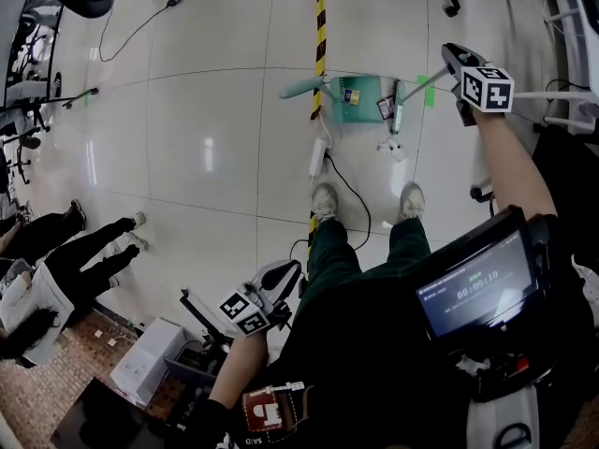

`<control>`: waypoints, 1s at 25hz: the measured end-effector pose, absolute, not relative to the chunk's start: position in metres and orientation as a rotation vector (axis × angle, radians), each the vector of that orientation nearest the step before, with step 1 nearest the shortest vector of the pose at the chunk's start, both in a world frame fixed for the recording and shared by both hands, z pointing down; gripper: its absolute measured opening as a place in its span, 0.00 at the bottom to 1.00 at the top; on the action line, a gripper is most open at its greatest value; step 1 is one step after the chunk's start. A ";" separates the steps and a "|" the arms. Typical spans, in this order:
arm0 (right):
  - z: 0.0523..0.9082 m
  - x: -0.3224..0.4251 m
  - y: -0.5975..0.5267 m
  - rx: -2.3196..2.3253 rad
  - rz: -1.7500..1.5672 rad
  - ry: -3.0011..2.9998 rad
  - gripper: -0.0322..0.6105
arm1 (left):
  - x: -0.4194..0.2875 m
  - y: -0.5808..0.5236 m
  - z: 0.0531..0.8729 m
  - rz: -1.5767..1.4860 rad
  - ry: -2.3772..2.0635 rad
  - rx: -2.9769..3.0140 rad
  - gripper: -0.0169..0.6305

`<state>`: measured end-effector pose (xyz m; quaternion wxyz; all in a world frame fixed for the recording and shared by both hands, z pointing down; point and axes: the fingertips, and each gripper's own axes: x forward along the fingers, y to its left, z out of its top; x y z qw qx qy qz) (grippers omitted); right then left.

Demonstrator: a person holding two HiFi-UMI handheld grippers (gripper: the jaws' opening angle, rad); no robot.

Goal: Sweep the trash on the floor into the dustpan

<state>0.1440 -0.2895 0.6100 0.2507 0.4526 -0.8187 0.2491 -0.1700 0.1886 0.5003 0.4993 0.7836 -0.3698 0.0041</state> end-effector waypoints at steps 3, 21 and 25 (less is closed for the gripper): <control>0.598 0.124 -0.288 1.215 0.711 -2.293 0.11 | -0.171 0.189 0.497 0.004 -0.897 1.896 0.02; 0.497 0.214 -0.179 1.194 0.692 -2.245 0.11 | -0.180 0.152 0.450 -0.093 -0.925 2.062 0.02; 0.452 0.242 -0.133 1.299 0.662 -2.178 0.11 | -0.186 0.133 0.423 -0.110 -0.825 2.179 0.02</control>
